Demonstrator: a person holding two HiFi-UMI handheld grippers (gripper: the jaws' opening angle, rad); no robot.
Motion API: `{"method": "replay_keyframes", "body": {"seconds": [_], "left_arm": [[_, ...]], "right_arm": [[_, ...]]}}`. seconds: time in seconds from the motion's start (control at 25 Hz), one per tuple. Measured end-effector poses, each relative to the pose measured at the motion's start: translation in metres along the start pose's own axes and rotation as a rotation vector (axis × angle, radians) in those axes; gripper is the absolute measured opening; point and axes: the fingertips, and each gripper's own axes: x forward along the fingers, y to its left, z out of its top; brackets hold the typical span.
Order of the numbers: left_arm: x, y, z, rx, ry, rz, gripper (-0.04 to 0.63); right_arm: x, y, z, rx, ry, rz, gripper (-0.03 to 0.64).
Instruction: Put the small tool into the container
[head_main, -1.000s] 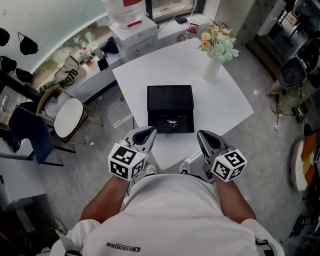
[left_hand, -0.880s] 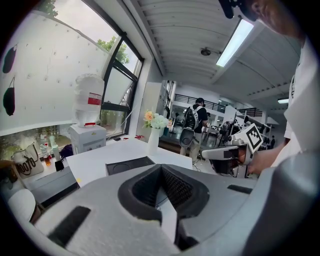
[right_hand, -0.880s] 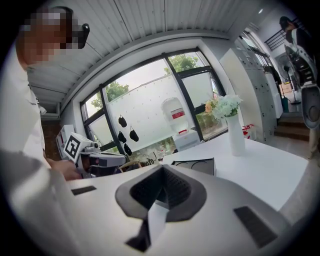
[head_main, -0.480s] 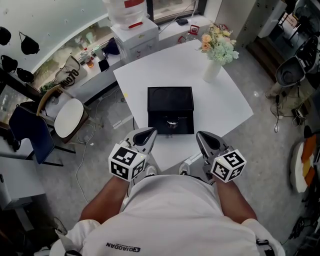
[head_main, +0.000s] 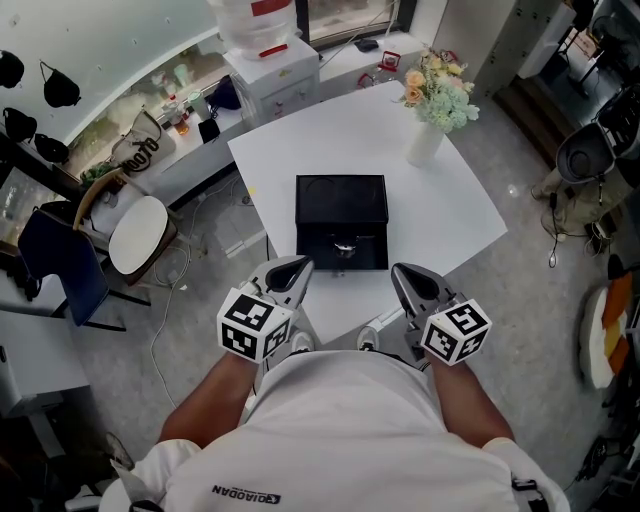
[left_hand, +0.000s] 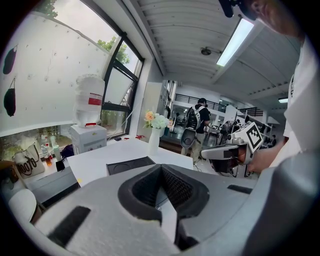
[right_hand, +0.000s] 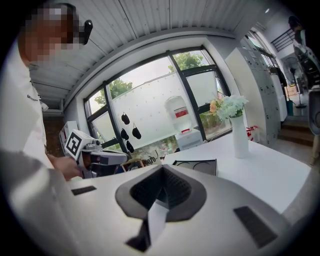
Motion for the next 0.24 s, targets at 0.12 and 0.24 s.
{"method": "replay_keyframes", "body": {"seconds": [0.12,0.24], "left_arm": [[0.0003,0.0003,-0.0013,-0.001,0.003,0.002,0.009],[0.0010,0.0006,-0.0024,-0.002,0.004,0.003,0.009]], "right_arm": [[0.0006,-0.0006,-0.0016,0.000,0.003,0.001,0.005],[0.0012,-0.0013,-0.0033,-0.001,0.006,0.002,0.005]]}}
